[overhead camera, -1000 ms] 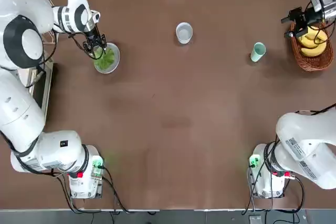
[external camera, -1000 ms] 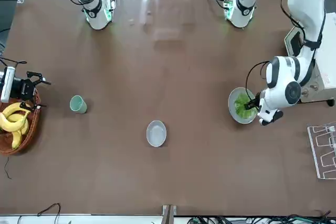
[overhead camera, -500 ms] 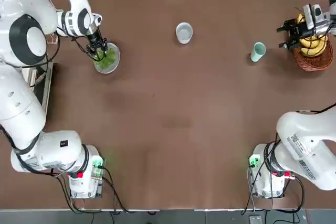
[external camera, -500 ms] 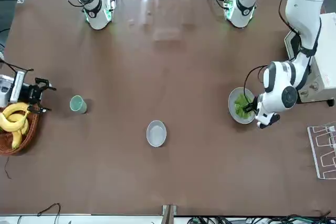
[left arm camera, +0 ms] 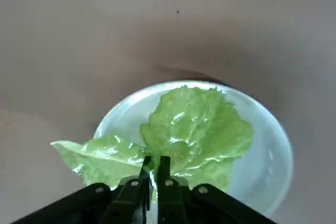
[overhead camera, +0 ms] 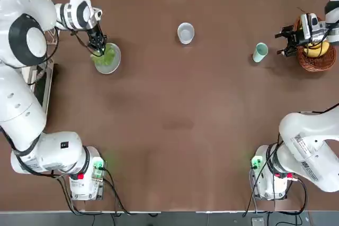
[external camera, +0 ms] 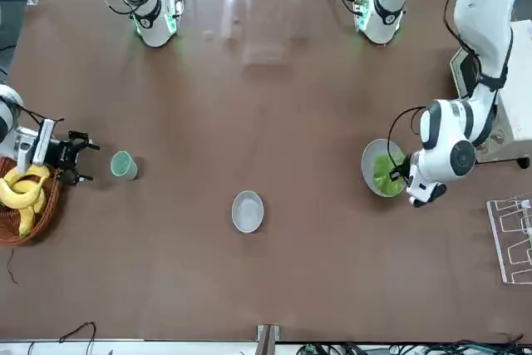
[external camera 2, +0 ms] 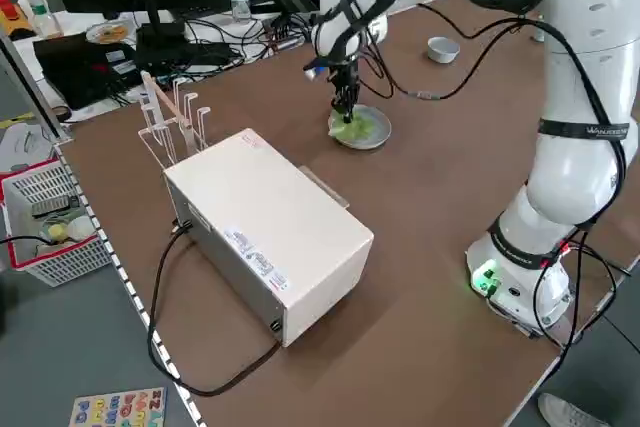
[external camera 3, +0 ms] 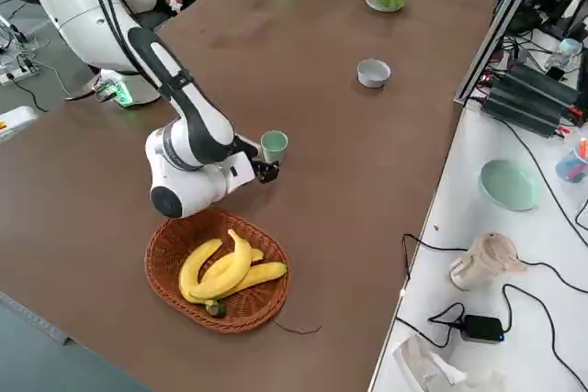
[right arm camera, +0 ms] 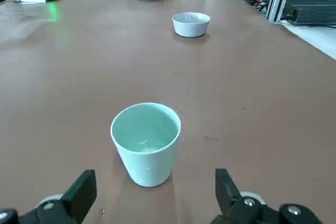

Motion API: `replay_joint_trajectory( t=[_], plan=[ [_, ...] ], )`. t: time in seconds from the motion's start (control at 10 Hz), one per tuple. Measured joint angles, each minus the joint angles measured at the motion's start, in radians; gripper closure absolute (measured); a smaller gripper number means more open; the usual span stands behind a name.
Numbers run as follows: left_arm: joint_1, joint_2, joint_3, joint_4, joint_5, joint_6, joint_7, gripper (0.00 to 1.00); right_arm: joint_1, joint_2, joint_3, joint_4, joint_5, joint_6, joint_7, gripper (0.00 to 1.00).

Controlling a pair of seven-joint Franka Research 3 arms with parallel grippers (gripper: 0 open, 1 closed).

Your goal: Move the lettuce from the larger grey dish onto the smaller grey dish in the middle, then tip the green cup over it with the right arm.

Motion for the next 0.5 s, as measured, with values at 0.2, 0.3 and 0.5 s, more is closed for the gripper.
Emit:
replay_joint_trajectory(
  t=[0.2,0.3,0.5],
  plan=[
    [-0.004,-0.058,-0.096,0.099,0.000,-0.162,-0.131,0.93,0.002,0.031,0.004,0.000,0.000,0.058,-0.020,0.00],
    [-0.011,-0.070,-0.158,0.137,0.000,-0.178,-0.232,0.93,0.009,0.049,0.007,0.000,0.000,0.087,-0.021,0.00],
    [-0.062,-0.047,-0.226,0.217,-0.001,-0.179,-0.414,0.93,0.023,0.078,0.011,0.000,0.005,0.107,-0.021,0.00]
  ],
)
